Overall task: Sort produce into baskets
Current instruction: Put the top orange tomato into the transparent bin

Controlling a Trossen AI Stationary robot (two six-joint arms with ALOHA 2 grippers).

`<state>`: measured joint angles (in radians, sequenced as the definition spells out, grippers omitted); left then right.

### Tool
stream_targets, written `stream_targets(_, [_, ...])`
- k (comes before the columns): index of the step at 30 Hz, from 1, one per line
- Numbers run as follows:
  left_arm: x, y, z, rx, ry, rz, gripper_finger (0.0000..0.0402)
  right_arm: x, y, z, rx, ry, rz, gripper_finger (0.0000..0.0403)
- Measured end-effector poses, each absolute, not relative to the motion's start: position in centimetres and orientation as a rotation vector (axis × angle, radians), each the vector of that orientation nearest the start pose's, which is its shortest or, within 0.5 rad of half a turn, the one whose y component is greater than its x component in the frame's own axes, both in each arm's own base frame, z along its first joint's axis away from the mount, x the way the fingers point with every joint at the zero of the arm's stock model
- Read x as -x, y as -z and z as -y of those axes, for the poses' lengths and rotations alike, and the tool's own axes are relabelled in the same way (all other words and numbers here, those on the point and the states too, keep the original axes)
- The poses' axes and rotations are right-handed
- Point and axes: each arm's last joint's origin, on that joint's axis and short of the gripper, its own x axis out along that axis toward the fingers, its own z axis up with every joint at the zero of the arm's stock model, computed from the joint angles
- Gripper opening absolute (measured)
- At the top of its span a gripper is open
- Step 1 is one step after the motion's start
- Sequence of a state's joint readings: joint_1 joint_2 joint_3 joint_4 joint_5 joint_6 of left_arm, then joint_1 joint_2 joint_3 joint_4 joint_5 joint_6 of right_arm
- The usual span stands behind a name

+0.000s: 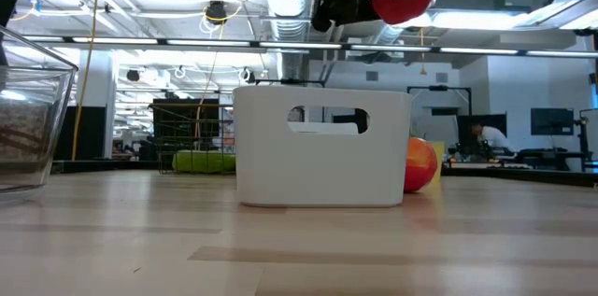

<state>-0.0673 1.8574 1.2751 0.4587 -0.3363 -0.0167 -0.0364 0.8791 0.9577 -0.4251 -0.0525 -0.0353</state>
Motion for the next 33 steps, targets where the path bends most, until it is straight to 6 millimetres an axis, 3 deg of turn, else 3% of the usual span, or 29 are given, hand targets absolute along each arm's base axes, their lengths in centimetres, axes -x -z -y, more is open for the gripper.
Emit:
stream_targets(6, [-39.7,-28.4,3.0,0.068,-0.229,-0.278,0.0286,-16.4,-35.2,1.0,0.011,0.01,-0.394,0.0381])
stream_targets(15, [-31.2,-31.5,6.4,0.511,-0.082,-0.72,0.0286,-16.3,-34.4,1.0,-0.003,0.013,-0.483,0.0381])
stream_targets(23, [-25.5,-31.0,10.4,0.859,-0.213,-1.118,0.0286,-17.5,-33.7,1.1,-0.007,0.013,-0.531,0.0381])
stream_targets(29, [-22.2,-29.9,13.3,0.925,-0.361,-1.393,0.0286,-18.5,-33.0,1.2,-0.01,0.012,-0.573,0.0381])
stream_targets(33, [-21.0,-29.8,14.5,0.924,-0.416,-1.42,0.0287,-19.2,-32.5,1.2,-0.012,0.012,-0.602,0.0381])
